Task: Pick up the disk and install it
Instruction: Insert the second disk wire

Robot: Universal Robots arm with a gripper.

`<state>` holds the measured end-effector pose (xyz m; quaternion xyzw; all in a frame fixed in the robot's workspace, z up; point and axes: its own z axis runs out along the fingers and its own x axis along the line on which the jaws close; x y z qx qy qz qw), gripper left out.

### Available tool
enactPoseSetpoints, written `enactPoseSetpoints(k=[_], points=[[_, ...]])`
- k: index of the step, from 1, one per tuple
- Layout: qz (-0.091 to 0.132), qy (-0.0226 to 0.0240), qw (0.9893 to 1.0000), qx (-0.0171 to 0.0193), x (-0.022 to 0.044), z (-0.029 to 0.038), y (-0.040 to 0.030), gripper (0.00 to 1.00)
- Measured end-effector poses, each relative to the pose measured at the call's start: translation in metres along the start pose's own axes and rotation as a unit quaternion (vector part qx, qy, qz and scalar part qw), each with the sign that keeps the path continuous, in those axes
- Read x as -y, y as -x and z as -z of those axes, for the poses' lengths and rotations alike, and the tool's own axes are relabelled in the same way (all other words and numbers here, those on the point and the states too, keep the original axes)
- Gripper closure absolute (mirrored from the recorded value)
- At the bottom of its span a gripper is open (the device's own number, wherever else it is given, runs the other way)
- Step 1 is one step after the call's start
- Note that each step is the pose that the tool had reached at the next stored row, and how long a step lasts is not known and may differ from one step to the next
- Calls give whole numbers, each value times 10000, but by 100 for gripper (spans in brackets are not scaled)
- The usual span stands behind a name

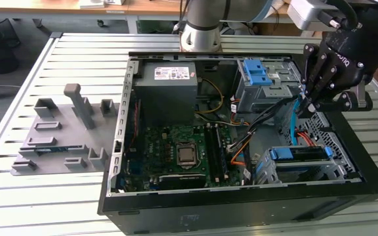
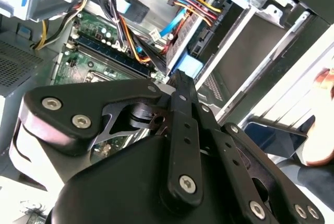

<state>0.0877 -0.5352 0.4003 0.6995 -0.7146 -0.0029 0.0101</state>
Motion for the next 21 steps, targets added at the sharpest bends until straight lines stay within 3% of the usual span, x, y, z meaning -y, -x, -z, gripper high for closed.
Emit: enactPoseSetpoints(k=[10, 13, 18, 21], points=[[0, 0, 10000, -2, 20, 3, 276, 89], [-1, 1, 10000, -24, 35, 5, 360, 89], [-7, 9, 9999, -140, 60, 6, 441, 89], [-14, 7, 9996, -270, 77, 7, 469, 89]])
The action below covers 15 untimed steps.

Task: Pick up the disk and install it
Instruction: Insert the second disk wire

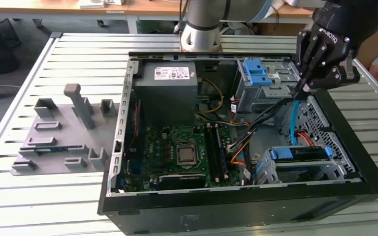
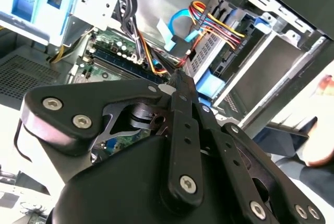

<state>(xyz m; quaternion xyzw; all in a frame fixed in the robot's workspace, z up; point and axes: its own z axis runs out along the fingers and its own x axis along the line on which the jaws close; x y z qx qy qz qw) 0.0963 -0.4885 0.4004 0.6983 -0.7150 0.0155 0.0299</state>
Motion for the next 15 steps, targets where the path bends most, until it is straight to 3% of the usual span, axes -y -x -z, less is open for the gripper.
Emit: enactPoseSetpoints(k=[2, 4, 10, 13, 15], points=[[-4, -1, 10000, -84, 8, 2, 19, 89], [-8, 1, 9999, -137, 13, 3, 47, 89], [-6, 31, 9999, -146, 69, 9, 165, 89], [-7, 33, 9998, -194, 87, 8, 210, 89], [-7, 32, 9998, -215, 100, 3, 239, 77]])
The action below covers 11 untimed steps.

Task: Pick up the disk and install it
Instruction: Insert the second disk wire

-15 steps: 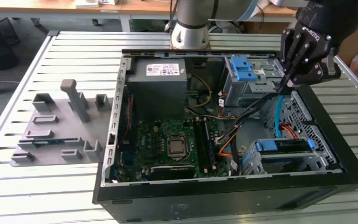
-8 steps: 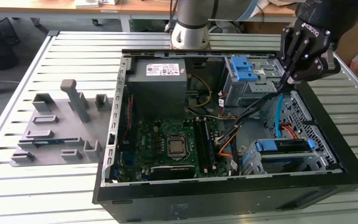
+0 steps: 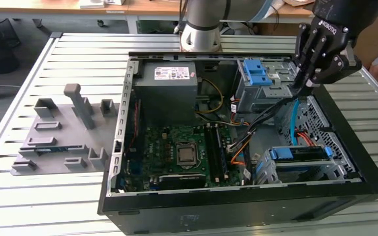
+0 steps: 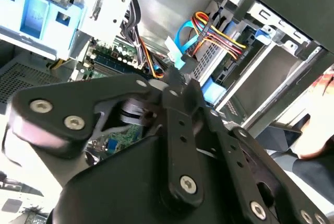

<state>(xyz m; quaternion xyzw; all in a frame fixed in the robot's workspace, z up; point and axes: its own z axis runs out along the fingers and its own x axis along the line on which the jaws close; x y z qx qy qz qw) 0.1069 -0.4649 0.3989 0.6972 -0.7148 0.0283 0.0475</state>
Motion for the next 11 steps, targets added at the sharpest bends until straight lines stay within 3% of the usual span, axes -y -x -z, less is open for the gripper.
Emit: enactPoseSetpoints(k=[3, 5, 9, 11], points=[[0, 2, 10000, -1, 23, -21, 38, 70], [-1, 2, 10000, -28, 27, -47, 56, 70], [-4, -1, 9999, -142, 30, -85, 90, 70], [-6, -3, 9997, -232, 32, -95, 109, 70]])
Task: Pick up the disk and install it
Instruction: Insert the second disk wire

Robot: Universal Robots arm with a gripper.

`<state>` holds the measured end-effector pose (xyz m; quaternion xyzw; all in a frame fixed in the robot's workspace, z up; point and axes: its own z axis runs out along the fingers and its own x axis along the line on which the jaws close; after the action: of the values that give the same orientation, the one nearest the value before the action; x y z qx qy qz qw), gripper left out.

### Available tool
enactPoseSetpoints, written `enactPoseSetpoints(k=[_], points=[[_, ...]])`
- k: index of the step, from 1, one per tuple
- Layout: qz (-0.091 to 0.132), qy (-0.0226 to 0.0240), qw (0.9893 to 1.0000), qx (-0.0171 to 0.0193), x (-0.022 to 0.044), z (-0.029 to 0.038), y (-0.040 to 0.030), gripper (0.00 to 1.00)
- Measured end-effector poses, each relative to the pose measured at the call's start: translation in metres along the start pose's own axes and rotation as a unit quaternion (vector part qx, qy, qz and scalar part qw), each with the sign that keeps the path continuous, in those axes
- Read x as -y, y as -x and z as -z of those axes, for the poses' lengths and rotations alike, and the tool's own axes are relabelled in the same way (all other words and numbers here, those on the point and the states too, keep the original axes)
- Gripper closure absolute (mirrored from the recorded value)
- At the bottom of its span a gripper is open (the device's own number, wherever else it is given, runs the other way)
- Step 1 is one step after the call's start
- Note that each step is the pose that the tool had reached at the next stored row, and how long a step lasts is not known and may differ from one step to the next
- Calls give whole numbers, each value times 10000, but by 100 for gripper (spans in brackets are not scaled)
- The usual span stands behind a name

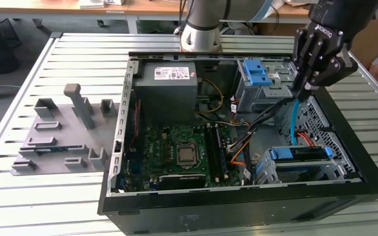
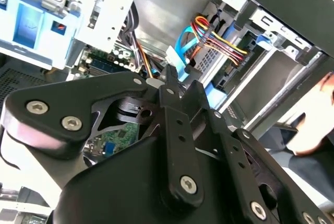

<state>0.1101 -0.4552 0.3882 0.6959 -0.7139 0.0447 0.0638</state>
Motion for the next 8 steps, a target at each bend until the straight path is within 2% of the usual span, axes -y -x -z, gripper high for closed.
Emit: enactPoseSetpoints(k=[1, 3, 4, 8], points=[[-2, -1, 10000, -57, 0, -4, 9, 70], [-4, -3, 9999, -133, 1, -18, 21, 70], [-5, -3, 9999, -153, 2, -27, 26, 70], [-5, -4, 9999, -166, 15, -69, 42, 70]])
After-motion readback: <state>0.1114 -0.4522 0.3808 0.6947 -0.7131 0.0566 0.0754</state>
